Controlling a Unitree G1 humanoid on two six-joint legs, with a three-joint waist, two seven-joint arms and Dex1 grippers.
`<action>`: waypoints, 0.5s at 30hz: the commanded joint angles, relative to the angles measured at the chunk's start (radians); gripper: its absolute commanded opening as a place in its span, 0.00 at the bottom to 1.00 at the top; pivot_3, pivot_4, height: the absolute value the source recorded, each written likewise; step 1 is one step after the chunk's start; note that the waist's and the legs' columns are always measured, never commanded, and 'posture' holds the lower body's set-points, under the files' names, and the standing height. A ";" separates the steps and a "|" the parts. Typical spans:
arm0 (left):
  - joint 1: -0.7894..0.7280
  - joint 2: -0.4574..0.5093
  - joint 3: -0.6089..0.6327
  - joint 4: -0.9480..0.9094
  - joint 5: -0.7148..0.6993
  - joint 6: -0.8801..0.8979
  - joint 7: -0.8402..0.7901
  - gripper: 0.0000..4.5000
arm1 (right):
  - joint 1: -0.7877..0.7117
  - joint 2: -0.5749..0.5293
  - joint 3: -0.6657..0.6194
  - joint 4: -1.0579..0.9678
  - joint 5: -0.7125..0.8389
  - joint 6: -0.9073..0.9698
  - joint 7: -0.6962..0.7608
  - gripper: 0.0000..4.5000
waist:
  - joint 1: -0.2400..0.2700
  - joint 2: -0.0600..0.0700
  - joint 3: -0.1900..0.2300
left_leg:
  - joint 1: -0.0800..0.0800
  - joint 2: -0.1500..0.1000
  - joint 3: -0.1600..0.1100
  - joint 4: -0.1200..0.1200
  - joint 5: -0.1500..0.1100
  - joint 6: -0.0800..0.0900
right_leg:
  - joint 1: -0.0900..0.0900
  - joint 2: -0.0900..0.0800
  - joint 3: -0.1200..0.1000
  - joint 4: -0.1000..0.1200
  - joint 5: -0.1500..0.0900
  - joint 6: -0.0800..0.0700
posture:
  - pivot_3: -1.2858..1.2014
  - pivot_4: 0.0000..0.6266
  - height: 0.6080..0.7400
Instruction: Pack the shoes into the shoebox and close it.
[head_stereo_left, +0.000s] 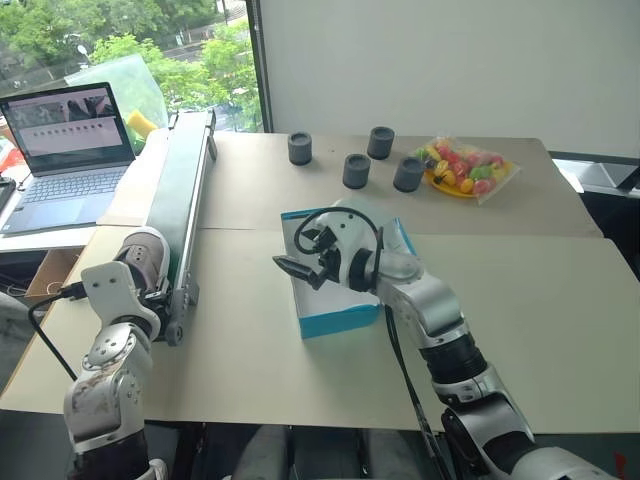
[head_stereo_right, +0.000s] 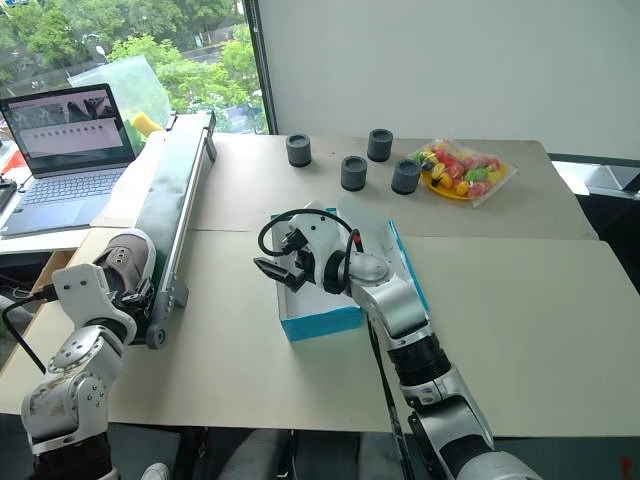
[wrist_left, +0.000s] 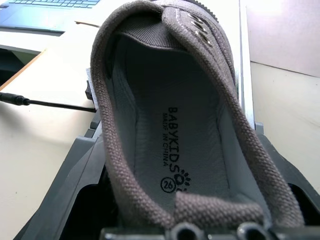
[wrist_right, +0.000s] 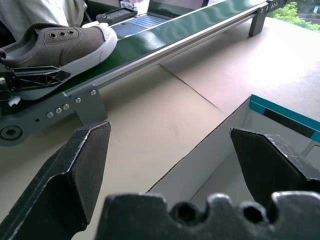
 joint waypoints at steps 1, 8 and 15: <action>-0.022 0.061 -0.059 -0.082 0.160 -0.158 0.062 0.62 | -0.022 0.014 -0.023 -0.021 0.011 -0.012 -0.009 1.00 | 0.000 0.000 0.000 | 0.000 0.000 0.000 0.000 0.000 0.000 | 0.000 0.000 0.000 0.000 0.000 0.000 | 0.52 0.24 0.91; -0.031 0.115 -0.347 -0.158 0.413 -0.381 0.056 0.62 | -0.140 0.206 -0.348 0.092 0.322 0.269 -0.147 1.00 | 0.000 -0.003 0.000 | -0.005 0.000 0.001 -0.001 0.000 -0.001 | -0.006 0.000 0.002 0.000 0.001 -0.001 | 0.52 0.24 0.91; 0.005 -0.061 -0.508 -0.228 0.201 -0.330 -0.119 0.62 | -0.310 0.301 -0.714 0.286 0.844 0.522 -0.328 1.00 | -0.002 -0.002 0.000 | -0.009 0.003 0.001 0.000 0.000 0.000 | -0.009 0.000 0.000 0.000 0.002 -0.001 | 0.52 0.24 0.91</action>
